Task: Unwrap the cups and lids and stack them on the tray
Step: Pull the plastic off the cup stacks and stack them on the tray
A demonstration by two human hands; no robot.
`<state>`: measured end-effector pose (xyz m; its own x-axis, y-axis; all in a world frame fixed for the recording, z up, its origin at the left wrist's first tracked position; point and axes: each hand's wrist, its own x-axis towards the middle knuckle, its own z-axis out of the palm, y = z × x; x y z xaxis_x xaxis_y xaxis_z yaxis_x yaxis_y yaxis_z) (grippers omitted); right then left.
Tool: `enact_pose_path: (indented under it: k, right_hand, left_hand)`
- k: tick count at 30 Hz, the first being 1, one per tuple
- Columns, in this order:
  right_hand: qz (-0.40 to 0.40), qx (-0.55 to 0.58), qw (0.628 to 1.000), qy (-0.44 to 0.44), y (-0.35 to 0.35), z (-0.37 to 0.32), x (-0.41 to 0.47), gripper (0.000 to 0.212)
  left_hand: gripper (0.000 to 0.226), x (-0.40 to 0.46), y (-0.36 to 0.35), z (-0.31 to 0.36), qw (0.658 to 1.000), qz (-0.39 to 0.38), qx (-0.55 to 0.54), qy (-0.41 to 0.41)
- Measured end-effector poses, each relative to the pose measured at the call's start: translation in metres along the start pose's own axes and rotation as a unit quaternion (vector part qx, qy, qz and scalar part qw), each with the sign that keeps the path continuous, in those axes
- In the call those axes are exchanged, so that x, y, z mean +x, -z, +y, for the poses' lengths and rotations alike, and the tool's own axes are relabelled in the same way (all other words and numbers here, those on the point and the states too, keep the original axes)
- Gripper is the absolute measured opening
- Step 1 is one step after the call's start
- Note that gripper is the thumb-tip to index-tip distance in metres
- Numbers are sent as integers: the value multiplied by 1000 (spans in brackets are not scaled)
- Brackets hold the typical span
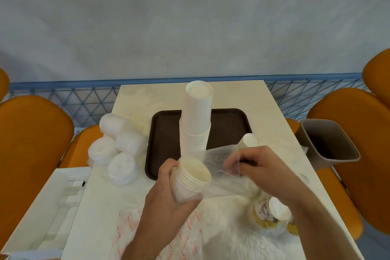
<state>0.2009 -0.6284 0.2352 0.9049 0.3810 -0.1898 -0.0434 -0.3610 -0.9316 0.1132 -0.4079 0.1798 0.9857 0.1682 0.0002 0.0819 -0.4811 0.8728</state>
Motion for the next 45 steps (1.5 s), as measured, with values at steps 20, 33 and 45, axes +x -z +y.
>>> enact_pose_path:
  k: [20,33,45]
  right_hand:
    - [-85,-80,991,59,-36,0,-4,20]
    - [-12,96,995,-26,0,0,-17,61]
    - [-84,-163,983,-11,0,-1,-16,60]
  left_hand:
    - [77,-11,-5,15,996,-63,50,-46]
    - [84,-13,1,6,1000,-14,18,-12]
    - [89,-11,-5,9,1000,-11,13,-16]
